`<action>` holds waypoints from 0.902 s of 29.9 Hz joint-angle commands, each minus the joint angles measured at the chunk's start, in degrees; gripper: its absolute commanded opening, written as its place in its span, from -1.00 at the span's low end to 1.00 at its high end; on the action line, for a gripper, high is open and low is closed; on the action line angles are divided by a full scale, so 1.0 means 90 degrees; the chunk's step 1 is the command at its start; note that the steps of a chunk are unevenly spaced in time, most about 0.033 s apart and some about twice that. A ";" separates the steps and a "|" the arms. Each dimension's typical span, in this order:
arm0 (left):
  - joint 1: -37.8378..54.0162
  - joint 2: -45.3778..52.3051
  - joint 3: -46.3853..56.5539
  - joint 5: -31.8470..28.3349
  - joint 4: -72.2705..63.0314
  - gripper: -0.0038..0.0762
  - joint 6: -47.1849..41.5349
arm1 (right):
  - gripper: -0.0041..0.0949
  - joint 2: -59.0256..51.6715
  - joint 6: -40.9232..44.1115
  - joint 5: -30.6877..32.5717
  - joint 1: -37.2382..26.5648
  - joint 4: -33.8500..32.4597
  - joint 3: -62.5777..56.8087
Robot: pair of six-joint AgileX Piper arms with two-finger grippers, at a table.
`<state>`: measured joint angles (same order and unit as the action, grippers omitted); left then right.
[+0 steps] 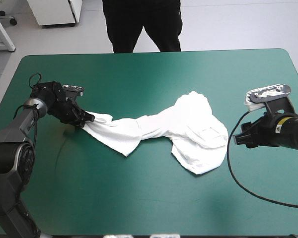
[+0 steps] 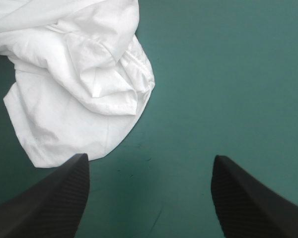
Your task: Fold the cloth
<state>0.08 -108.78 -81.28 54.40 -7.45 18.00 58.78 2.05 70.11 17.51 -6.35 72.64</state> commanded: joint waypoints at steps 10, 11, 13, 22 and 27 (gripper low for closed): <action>-0.0002 0.0253 -0.0169 0.0178 -0.0152 -0.93 0.0005 | 0.39 0.0577 0.0385 -0.1023 -0.0031 0.0459 -0.1249; -0.0002 0.0253 -0.0169 0.0205 -0.0152 -0.93 0.0005 | 0.39 0.0703 0.0427 -0.1166 -0.0031 0.0359 -0.1335; -0.0002 0.0253 -0.0169 0.0254 -0.0152 -0.93 0.0005 | 0.39 0.0995 0.0501 -0.1442 -0.0031 0.0319 -0.1426; -0.0002 0.0253 -0.0169 0.0348 -0.0152 -0.93 0.0005 | 0.39 0.2525 0.0586 -0.2043 -0.0046 0.0319 -0.1470; -0.0002 0.0253 -0.0169 0.0359 -0.0152 -0.93 0.0005 | 0.39 0.3078 0.0517 -0.2216 -0.0046 0.0457 -0.1470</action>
<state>0.08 -108.80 -81.52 56.69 -8.58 18.10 86.28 7.16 52.23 17.51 -2.51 58.19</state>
